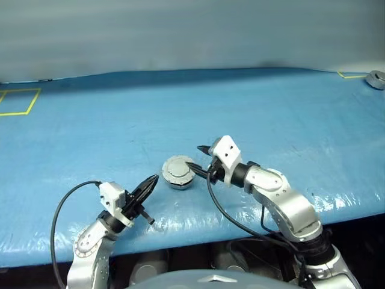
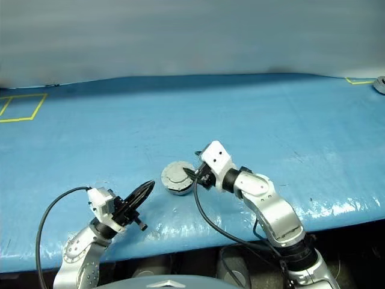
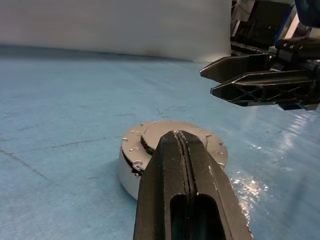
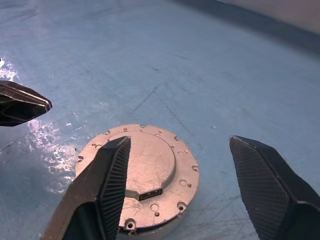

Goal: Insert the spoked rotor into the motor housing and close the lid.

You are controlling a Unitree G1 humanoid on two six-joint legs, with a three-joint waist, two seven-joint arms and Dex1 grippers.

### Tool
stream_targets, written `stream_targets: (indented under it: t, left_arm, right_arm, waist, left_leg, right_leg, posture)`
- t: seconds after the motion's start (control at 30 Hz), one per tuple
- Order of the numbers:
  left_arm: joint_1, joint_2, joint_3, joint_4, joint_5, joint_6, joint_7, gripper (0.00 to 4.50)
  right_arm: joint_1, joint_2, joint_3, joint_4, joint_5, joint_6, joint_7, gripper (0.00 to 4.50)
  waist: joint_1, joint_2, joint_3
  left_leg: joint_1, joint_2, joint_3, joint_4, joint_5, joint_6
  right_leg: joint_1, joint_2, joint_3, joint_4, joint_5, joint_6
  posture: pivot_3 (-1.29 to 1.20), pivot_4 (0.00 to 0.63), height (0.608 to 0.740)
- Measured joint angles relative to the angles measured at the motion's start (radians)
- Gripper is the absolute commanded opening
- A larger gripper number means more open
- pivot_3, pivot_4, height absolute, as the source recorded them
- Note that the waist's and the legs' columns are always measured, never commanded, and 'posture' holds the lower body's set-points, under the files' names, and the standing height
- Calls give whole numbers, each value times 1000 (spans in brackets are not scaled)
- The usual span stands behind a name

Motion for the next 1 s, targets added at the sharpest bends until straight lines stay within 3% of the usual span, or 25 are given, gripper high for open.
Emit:
stream_targets:
  t: [0.07,0.6,0.8,1.0]
  left_arm:
    - [25,-16,-14,32,25,-54,22,0]
    - [24,-26,-91,168,40,-207,73,0]
    - [8,-26,-102,199,41,-240,79,0]
    - [0,-25,-111,232,41,-261,79,0]
  right_arm:
    - [-26,3,29,29,-3,1,22,4485]
    - [-133,62,143,254,-74,-3,104,4485]
    - [-133,74,154,274,-115,-42,106,3030]
    - [-132,69,169,280,-152,-87,112,3031]
  waist:
    - [1,0,0]
    - [-3,0,0]
    - [-5,0,0]
    - [-5,0,0]
  left_leg:
    - [-1,-1,0,0,0,1]
    - [-1,-1,-1,0,0,1]
    - [-1,0,-1,0,0,1]
    - [-1,0,-1,0,0,0]
  right_leg:
    - [0,0,0,0,1,-1]
    - [-1,0,-1,0,3,2]
    - [-1,0,-1,0,3,3]
    - [-1,0,-1,0,3,3]
  posture:
    - [0,150,740]
    - [0,150,740]
    - [0,150,740]
    - [0,150,740]
